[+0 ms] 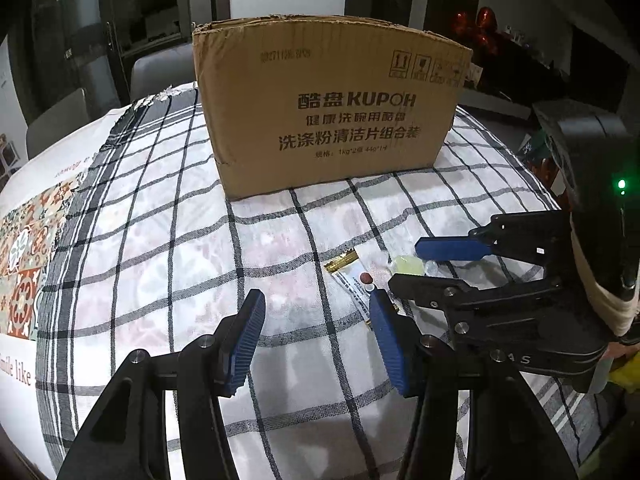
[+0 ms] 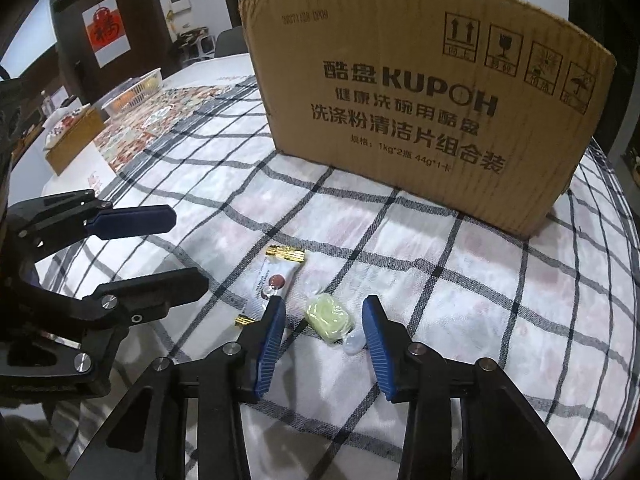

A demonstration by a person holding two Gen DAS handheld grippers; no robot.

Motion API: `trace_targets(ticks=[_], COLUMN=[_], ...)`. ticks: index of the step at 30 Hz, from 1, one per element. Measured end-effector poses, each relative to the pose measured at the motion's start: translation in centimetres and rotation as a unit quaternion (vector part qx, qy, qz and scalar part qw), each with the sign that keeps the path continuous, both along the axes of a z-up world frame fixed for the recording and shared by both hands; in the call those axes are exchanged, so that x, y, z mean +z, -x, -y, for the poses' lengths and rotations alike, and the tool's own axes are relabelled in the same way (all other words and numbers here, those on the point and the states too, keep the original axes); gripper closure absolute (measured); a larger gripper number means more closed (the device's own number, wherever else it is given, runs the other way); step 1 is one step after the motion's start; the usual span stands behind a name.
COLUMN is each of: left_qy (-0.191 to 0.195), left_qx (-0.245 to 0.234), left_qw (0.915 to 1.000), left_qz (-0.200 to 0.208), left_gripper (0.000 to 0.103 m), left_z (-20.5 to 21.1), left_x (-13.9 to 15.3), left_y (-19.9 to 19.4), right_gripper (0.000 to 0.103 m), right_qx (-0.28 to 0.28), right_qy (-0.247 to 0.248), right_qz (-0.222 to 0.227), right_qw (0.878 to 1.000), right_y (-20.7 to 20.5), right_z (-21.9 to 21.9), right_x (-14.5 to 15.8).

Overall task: Organize snacks
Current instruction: 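Grasp the pale green candy with the right tool while the left tool grasps the gold-wrapped candy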

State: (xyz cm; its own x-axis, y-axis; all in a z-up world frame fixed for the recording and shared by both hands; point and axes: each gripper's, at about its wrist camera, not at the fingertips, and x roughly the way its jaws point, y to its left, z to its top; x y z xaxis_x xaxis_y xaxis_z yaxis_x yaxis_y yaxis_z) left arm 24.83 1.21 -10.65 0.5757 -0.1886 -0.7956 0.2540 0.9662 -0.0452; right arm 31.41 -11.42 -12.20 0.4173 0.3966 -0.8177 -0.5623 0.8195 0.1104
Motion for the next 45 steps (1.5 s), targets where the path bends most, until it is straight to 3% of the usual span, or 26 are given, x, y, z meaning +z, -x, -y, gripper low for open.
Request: trace_targets(ticks=[3,9,19,26,34,45], left_qy=[0.001,0.002,0.015,0.021,0.003,-0.019], left_qx=[0.000,-0.002,-0.007,0.001,0.020,0.067], left_qw=[1.0000,1.0000,0.9997,0.9994,0.9993,0.9971], left_qz=[-0.002,-0.007,-0.015,-0.027,-0.031,-0.030], left_gripper=[0.050,0.050,0.050,0.059,0.066,0.074], left_z=[0.1,0.3,1.3,2.4,4.4,4.8], left_x=[-0.1,-0.2,-0.2,-0.5,-1.6,-3.1], left_y=[0.0,0.1,0.1,-0.6,-1.3,-2.5], right_gripper=[0.068,0.083,0.084,0.083,0.083,0.083], right_qx=[-0.003,-0.010,-0.051,-0.083,-0.104,-0.111], right_qy=[0.001,-0.009,-0.046,-0.094,-0.136,-0.150], right_qz=[0.001,0.001,0.044,0.040,0.032,0.040], right_qw=[1.000,1.000,0.997,0.991,0.985,0.982], right_y=[0.1,0.3,2.1,1.9,2.1,2.2], right_z=[0.1,0.5,2.0,3.8,5.7,6.4], right_x=[-0.2,-0.3,1.3,1.1,0.6,0.8])
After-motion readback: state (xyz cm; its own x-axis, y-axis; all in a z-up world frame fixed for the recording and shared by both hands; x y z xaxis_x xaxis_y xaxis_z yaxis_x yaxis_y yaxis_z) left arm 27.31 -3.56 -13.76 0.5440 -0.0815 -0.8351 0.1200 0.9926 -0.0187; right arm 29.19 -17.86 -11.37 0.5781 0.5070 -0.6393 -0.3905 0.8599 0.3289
